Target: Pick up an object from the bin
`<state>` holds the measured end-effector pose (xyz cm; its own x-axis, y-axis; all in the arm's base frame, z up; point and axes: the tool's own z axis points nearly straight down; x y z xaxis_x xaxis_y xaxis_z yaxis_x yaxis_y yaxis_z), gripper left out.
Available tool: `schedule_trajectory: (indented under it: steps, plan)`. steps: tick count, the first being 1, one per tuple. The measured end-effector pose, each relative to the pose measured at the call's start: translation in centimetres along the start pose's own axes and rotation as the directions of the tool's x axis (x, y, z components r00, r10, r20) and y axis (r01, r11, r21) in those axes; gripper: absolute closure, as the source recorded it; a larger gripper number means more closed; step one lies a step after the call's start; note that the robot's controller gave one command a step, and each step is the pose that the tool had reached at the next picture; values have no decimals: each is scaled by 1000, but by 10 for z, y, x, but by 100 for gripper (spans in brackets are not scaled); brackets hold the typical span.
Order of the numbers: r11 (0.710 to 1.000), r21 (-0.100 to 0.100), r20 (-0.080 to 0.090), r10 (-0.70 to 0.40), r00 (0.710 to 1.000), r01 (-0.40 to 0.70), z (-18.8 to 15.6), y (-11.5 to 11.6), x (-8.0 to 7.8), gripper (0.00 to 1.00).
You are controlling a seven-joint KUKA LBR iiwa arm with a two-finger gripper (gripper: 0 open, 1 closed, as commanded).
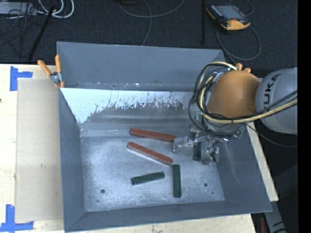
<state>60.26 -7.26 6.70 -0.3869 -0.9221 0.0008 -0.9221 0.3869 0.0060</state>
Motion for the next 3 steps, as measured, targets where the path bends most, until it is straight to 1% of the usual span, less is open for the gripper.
schedule_trajectory:
  steps: [1,2,3]
  plan:
    - [994,-1,9,-112,994,112,-3,-31,37,0]
    - [994,4,4,-111,994,111,-3,-33,40,100]
    - [999,13,3,-52,999,52,-153,-16,35,100]
